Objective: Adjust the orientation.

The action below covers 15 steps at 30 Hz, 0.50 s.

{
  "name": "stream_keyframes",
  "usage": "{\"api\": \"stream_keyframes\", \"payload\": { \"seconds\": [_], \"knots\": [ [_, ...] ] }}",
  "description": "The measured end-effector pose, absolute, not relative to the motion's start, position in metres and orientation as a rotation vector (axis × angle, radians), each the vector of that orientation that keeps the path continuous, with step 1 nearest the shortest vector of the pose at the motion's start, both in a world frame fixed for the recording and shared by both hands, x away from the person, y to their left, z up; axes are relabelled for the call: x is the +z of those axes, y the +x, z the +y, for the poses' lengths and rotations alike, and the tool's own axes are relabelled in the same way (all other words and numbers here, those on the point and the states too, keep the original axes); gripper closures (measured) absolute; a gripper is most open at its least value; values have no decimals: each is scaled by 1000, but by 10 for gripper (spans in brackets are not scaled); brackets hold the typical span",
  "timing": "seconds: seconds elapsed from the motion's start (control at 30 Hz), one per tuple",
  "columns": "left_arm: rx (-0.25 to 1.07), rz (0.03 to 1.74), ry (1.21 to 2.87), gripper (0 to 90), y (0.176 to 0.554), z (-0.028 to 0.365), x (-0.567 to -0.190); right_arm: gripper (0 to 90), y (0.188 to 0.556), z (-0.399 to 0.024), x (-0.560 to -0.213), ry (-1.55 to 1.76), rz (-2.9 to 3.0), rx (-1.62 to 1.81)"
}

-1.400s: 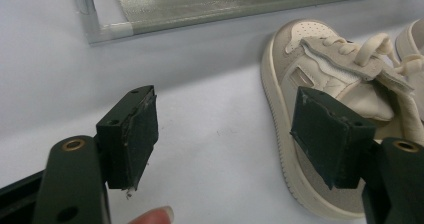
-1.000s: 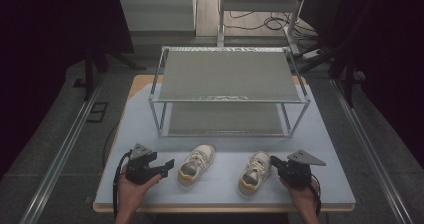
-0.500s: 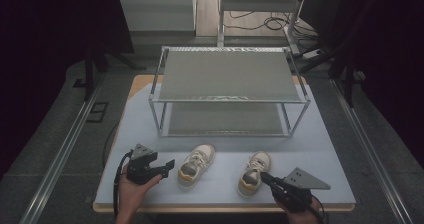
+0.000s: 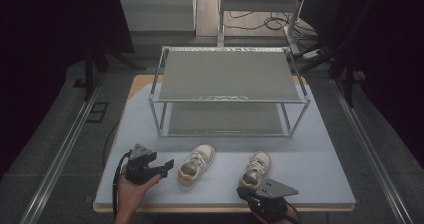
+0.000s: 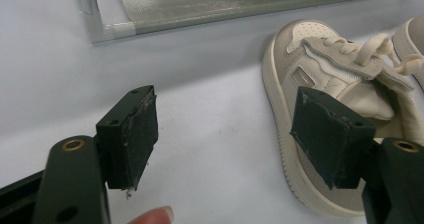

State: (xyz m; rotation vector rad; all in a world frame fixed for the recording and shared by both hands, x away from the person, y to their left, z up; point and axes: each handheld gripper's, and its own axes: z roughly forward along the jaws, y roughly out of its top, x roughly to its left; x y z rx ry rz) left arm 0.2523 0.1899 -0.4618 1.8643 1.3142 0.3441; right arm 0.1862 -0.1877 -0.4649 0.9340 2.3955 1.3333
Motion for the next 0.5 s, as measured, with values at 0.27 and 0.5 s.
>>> {"api": "stream_keyframes", "payload": {
  "seconds": [0.27, 0.5],
  "knots": [
    [345, 1319, 1861, 266, 252, 191, -462, 897, 191, -192, -470, 941, 2420, 1320],
    [345, 1328, 1854, 266, 251, 195, -461, 897, 193, -207, -470, 983, 2397, 1289]
  ]
}}
